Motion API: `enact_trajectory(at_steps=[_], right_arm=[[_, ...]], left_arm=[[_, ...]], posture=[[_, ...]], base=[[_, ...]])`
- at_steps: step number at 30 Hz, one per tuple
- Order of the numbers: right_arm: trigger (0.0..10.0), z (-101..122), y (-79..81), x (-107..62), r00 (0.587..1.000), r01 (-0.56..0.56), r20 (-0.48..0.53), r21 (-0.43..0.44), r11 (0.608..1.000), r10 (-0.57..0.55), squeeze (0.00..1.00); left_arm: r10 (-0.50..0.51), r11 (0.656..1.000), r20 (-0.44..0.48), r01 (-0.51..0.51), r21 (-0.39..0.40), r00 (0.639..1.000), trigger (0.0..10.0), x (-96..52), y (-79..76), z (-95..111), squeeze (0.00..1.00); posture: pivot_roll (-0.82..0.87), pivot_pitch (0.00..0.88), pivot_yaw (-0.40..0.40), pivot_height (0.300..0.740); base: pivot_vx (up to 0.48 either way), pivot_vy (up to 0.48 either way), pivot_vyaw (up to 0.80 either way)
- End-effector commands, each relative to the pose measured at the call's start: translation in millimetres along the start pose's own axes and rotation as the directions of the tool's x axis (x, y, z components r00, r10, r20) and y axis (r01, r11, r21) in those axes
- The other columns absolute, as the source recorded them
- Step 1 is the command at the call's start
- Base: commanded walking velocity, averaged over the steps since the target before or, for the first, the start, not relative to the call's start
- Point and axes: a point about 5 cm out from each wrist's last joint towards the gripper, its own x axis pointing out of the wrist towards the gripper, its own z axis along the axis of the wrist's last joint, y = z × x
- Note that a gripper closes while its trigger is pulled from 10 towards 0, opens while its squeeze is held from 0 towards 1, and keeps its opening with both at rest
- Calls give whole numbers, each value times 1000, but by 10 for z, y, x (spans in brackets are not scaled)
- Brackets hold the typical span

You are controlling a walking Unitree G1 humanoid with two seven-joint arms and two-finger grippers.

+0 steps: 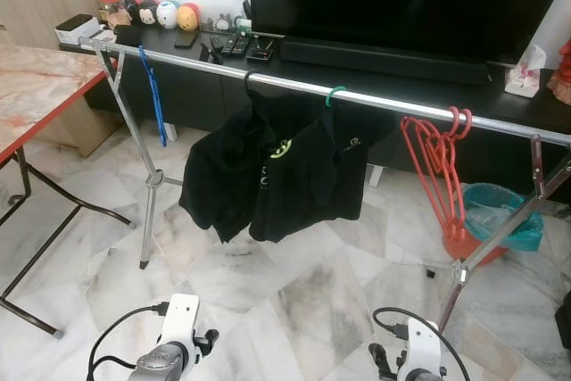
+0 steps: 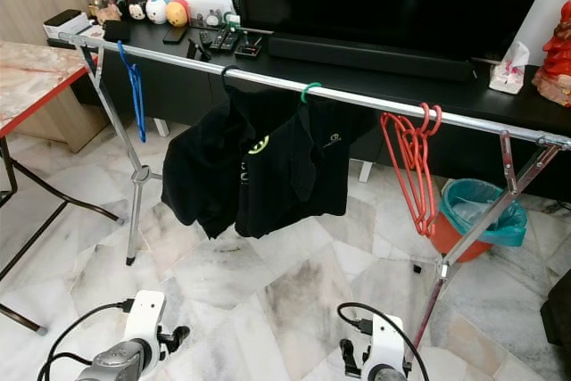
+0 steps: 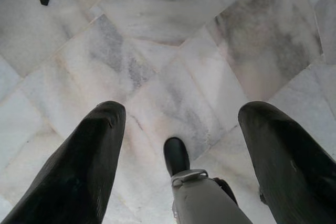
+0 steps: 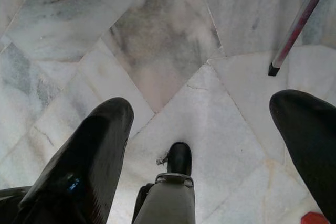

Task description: Hang hanger

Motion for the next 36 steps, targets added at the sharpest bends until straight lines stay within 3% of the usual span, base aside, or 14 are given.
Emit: enact_trajectory(at_steps=[1,26,30,36], right_arm=[[10000,21,-2,3,1000,5,10,10,1000,-5,0],[10000,21,-2,3,1000,5,10,10,1000,-5,0],[10000,30,16,7,1000,7,14,32,999,-7,0],[10000,38,23,9,1000,4,16,36,999,-5,0]], left_arm=[[8,1000,-27,-8,7,1000,10000,-11,10,-65,0],[8,1000,-27,-8,7,1000,10000,-11,10,-65,0],[64,998,-63,-65,-14,996,10000,-72,199,-212,0],[77,997,-77,-78,-8,994,10000,-83,235,-235,0]], posture=[[38,0,-38,740],[38,0,-38,740],[42,0,-29,740],[41,0,-27,740]], base=[[0,0,0],[0,0,0],[0,0,0],[0,0,0]])
